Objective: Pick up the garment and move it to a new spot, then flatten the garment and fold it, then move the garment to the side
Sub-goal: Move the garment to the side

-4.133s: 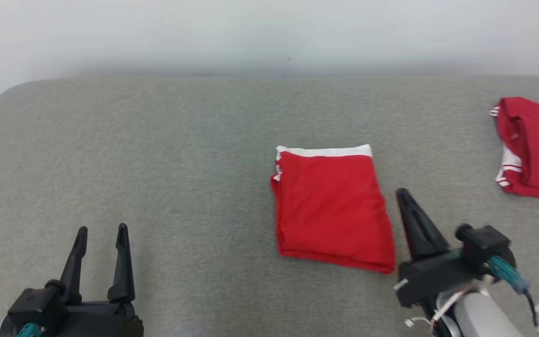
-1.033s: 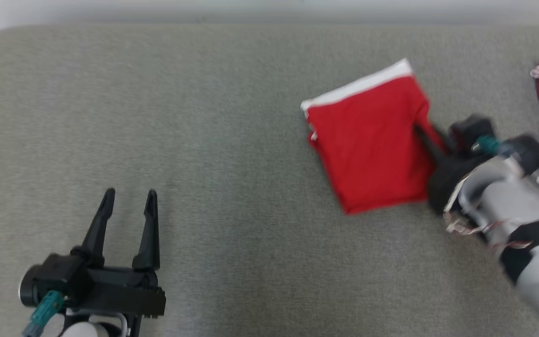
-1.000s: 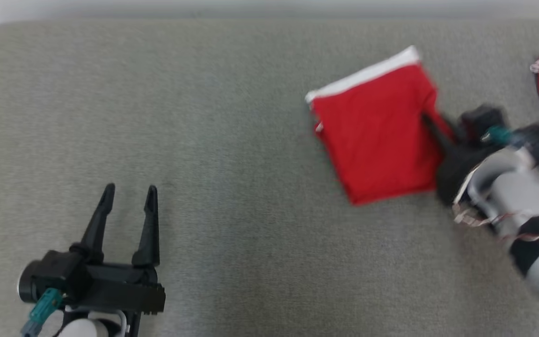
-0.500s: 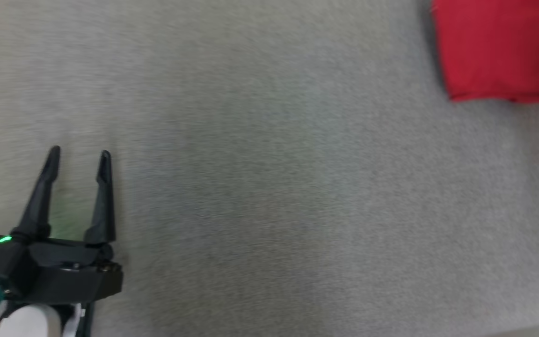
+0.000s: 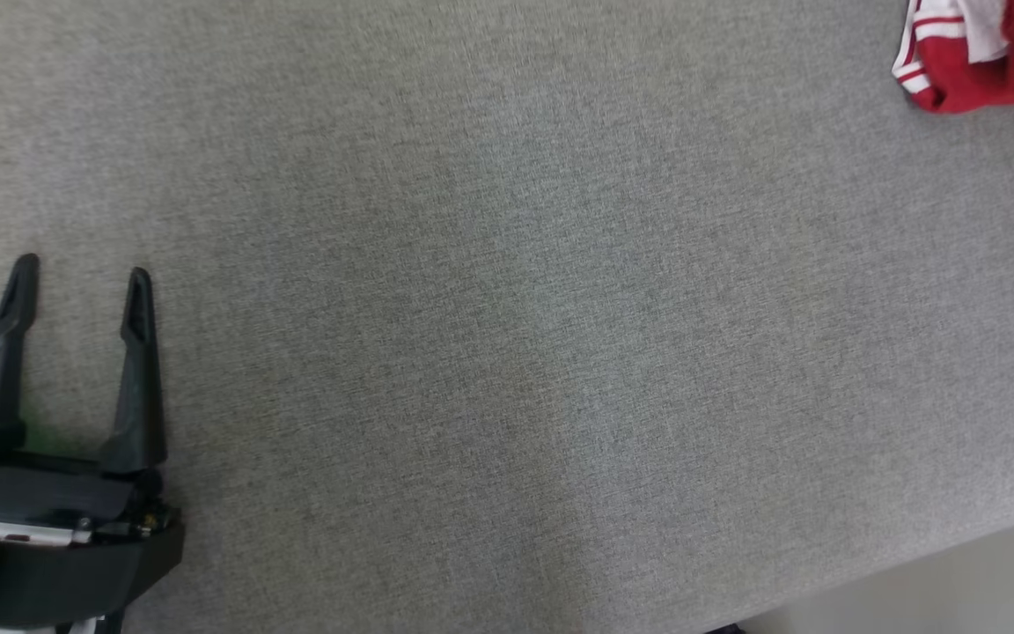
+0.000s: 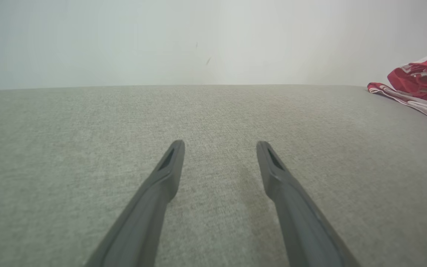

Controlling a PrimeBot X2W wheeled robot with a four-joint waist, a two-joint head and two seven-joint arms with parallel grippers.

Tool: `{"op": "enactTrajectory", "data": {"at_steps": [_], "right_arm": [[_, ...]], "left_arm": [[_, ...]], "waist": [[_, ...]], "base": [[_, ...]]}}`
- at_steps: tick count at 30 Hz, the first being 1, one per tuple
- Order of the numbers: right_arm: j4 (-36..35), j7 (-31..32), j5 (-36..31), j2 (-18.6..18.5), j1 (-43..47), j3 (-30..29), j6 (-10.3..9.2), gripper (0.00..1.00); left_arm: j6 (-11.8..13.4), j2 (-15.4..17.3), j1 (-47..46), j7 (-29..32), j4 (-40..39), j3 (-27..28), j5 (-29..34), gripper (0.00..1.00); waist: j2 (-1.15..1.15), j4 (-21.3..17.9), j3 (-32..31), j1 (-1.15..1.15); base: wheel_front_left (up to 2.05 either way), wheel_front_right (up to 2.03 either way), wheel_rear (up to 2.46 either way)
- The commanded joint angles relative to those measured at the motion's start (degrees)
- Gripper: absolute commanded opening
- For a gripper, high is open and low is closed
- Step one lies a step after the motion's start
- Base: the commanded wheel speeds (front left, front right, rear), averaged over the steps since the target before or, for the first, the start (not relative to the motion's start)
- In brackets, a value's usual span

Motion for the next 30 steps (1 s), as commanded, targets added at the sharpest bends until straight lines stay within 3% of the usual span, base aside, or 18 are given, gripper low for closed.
{"op": "enactTrajectory", "data": {"at_steps": [1,5,6,7,8,15,22,30], "right_arm": [[1.4,0.3,-0.4,0.4,-1.5,-0.7,-0.18,0.0],[4.6,0.2,-1.8,1.7,-3.0,-1.1,-0.18,0.0],[5.3,-0.1,-2.1,1.8,-3.4,-1.3,-0.18,0.29],[5.9,-0.6,-2.2,2.1,-3.6,-1.6,-0.18,0.83],[6.7,-1.0,-2.5,2.4,-3.9,-1.9,-0.18,1.0],[10.8,-5.9,-7.2,4.2,-5.8,-3.9,-0.18,1.0],[11.0,-11.8,-7.6,8.6,-4.2,-7.6,-0.18,1.0],[-1.3,-13.7,-8.8,17.1,6.3,-12.2,-0.18,1.0]], "left_arm": [[0.1,-0.5,0.0,0.4,2.3,-0.9,0.1,1.0],[0.1,-0.5,0.0,0.6,2.5,-0.7,0.1,1.0],[0.1,-0.5,0.0,0.6,2.7,-0.5,0.0,1.0],[0.1,-0.5,0.0,0.6,2.7,-0.3,0.0,1.0],[0.2,-0.4,0.0,0.6,2.8,0.1,-0.1,1.0],[0.3,-0.7,-0.2,0.6,4.3,0.7,-0.4,1.0],[0.3,-3.2,0.6,0.6,6.7,0.7,-1.2,1.0],[0.3,-6.0,4.5,0.2,8.7,3.3,-1.3,1.0]], "waist": [[0.01,-0.9,1.9,0.01],[0.01,-0.4,2.4,0.01],[0.01,-0.3,2.5,0.01],[0.01,-0.2,2.6,0.01],[0.01,-0.1,2.7,0.01],[0.01,0.5,1.5,0.01],[0.01,2.3,-4.7,0.01],[0.01,5.6,-16.7,0.01]], "base": [[0.0,0.0,0.0],[0.0,0.0,0.0],[0.0,0.0,0.0],[0.0,0.0,0.0],[0.0,0.0,0.0],[0.0,0.0,0.0],[0.0,0.0,0.0],[0.0,0.0,0.0]]}}
